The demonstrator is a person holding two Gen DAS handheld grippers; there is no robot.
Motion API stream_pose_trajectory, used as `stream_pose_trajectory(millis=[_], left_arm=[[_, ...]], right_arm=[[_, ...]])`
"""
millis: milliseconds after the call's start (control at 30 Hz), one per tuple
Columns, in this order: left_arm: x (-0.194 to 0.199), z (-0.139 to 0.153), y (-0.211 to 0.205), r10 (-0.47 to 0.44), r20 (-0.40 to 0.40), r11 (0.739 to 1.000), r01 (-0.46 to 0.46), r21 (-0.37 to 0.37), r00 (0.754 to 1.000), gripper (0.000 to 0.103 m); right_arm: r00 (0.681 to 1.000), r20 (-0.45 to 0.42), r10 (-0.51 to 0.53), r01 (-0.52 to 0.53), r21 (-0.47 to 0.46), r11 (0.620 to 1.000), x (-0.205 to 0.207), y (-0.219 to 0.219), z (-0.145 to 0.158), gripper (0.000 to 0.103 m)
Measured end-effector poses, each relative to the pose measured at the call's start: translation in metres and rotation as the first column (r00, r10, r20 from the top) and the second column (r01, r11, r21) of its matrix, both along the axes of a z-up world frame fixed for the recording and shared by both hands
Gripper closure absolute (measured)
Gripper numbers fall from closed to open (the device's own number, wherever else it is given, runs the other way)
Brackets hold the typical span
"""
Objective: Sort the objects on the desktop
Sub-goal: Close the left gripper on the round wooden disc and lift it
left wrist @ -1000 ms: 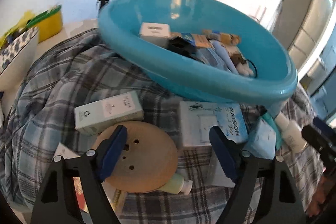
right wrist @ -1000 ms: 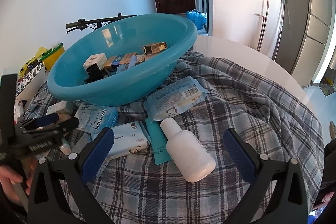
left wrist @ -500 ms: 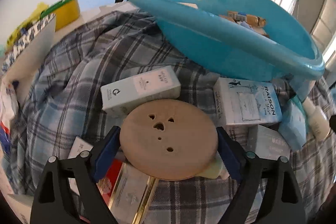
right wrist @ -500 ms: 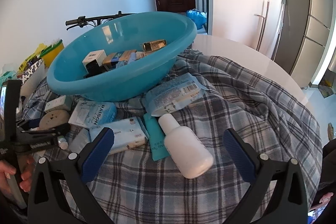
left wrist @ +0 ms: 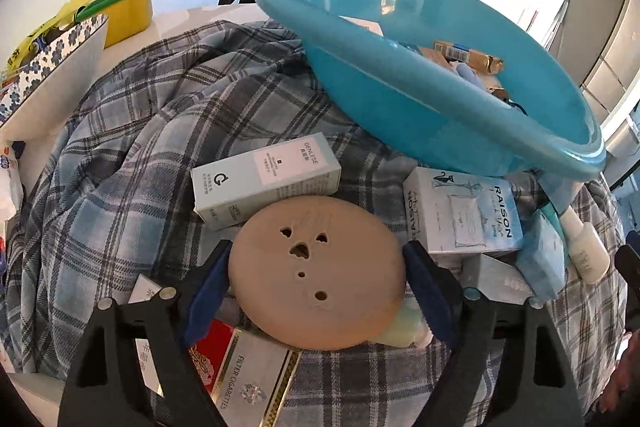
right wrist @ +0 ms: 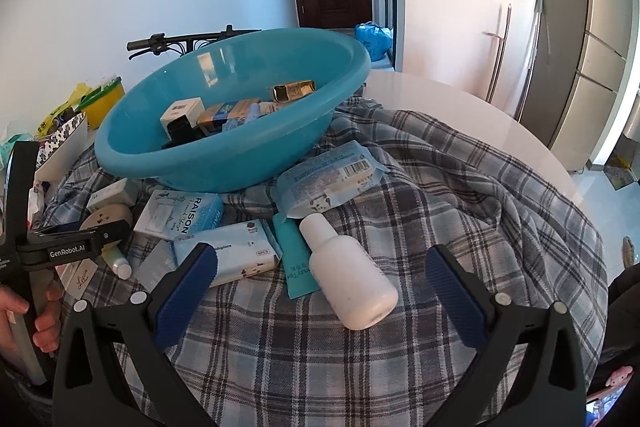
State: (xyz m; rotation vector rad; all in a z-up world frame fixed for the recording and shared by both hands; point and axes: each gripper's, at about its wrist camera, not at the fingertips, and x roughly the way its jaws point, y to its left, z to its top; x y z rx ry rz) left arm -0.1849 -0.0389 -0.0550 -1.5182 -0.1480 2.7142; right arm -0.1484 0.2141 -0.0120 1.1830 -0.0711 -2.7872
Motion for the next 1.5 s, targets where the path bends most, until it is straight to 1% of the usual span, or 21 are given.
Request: stream_pose_trajectory(millis=[133,233,333,433,633,667,700,733,767,800,933,1000,1133,1200,1267,1300,1333,1367,1400,1433,1500], left_arm=[[0.003,0.002,0.002,0.0,-0.011,1.0,0.0,-0.007,1.0,0.019],[0.005,0.007,0.0,-0.01,-0.035,1.0,0.011,0.026,0.999,0.02],[0.011,0.015,0.001,-0.039,-0.08,0.997,0.044,0.066,0.996,0.02],[0.015,0.02,0.005,-0.066,-0.106,0.993,0.076,0.091,0.992,0.022],[0.022,0.027,0.01,-0.082,-0.144,0.994,0.092,0.063,0.986,0.026],[0.025,0.028,0.014,-0.084,-0.148,0.994,0.093,0.055,0.985,0.027],[0.026,0.028,0.016,-0.087,-0.149,0.995,0.095,0.043,0.985,0.031],[0.024,0.028,0.015,-0.088,-0.15,0.995,0.094,0.039,0.985,0.035],[0.023,0.027,0.013,-0.085,-0.15,0.995,0.091,0.038,0.985,0.041],[0.02,0.026,0.011,-0.076,-0.147,0.996,0.083,0.041,0.986,0.044],[0.019,0.024,0.009,-0.072,-0.135,0.996,0.079,0.05,0.988,0.051],[0.02,0.024,0.012,-0.079,-0.141,0.996,0.086,0.04,0.987,0.054],[0.02,0.024,0.017,-0.091,-0.142,0.995,0.095,0.025,0.986,0.056],[0.02,0.023,0.017,-0.094,-0.139,0.995,0.098,0.025,0.986,0.06],[0.02,0.023,0.017,-0.096,-0.137,0.994,0.101,0.029,0.986,0.062],[0.02,0.022,0.017,-0.096,-0.134,0.994,0.101,0.032,0.986,0.065],[0.019,0.022,0.017,-0.098,-0.128,0.994,0.104,0.042,0.987,0.075],[0.018,0.02,0.016,-0.1,-0.117,0.993,0.107,0.055,0.988,0.08],[0.017,0.019,0.015,-0.096,-0.107,0.993,0.103,0.061,0.99,0.081],[0.017,0.018,0.015,-0.096,-0.105,0.993,0.103,0.061,0.99,0.082],[0.018,0.019,0.015,-0.097,-0.112,0.993,0.104,0.062,0.989,0.082]], right_arm=[[1.0,0.001,-0.011,0.011,-0.006,1.0,0.0,0.003,-0.002,0.0],[1.0,-0.001,-0.015,0.015,-0.011,1.0,0.0,0.004,-0.003,0.0],[1.0,-0.003,-0.015,0.015,-0.017,1.0,0.001,0.004,-0.003,0.0],[1.0,-0.004,-0.012,0.012,-0.021,1.0,0.001,0.003,-0.003,0.0],[1.0,-0.005,-0.007,0.007,-0.024,1.0,0.002,0.002,-0.003,0.0],[1.0,-0.004,-0.007,0.007,-0.024,1.0,0.002,0.002,-0.004,0.0],[1.0,-0.003,-0.007,0.007,-0.024,1.0,0.002,0.002,-0.004,0.0],[1.0,-0.002,-0.006,0.006,-0.024,1.0,0.001,0.001,-0.004,0.0],[1.0,-0.001,-0.005,0.005,-0.024,1.0,0.001,0.001,-0.004,0.0],[1.0,-0.001,-0.003,0.003,-0.025,1.0,0.001,0.0,-0.004,0.0],[1.0,-0.001,0.019,-0.019,-0.032,0.999,0.003,-0.005,-0.003,0.0],[0.999,0.0,0.034,-0.034,-0.033,0.999,0.003,-0.009,-0.003,0.0],[0.997,0.008,0.074,-0.073,-0.045,0.996,0.002,-0.022,-0.004,0.0],[0.996,0.011,0.092,-0.092,-0.042,0.995,0.0,-0.03,-0.003,0.001],[0.993,0.018,0.116,-0.115,-0.034,0.993,-0.003,-0.04,-0.004,0.004],[0.992,0.023,0.127,-0.126,-0.033,0.992,-0.005,-0.045,-0.005,0.004],[0.99,0.03,0.136,-0.135,-0.031,0.99,-0.007,-0.05,-0.006,0.004],[0.988,0.039,0.146,-0.146,-0.026,0.989,-0.009,-0.055,-0.008,0.006],[0.987,0.047,0.156,-0.155,-0.019,0.988,-0.011,-0.06,-0.01,0.007],[0.985,0.055,0.162,-0.162,-0.012,0.987,-0.013,-0.064,-0.012,0.011],[0.982,0.067,0.174,-0.174,-0.009,0.985,-0.016,-0.071,-0.016,0.013]])
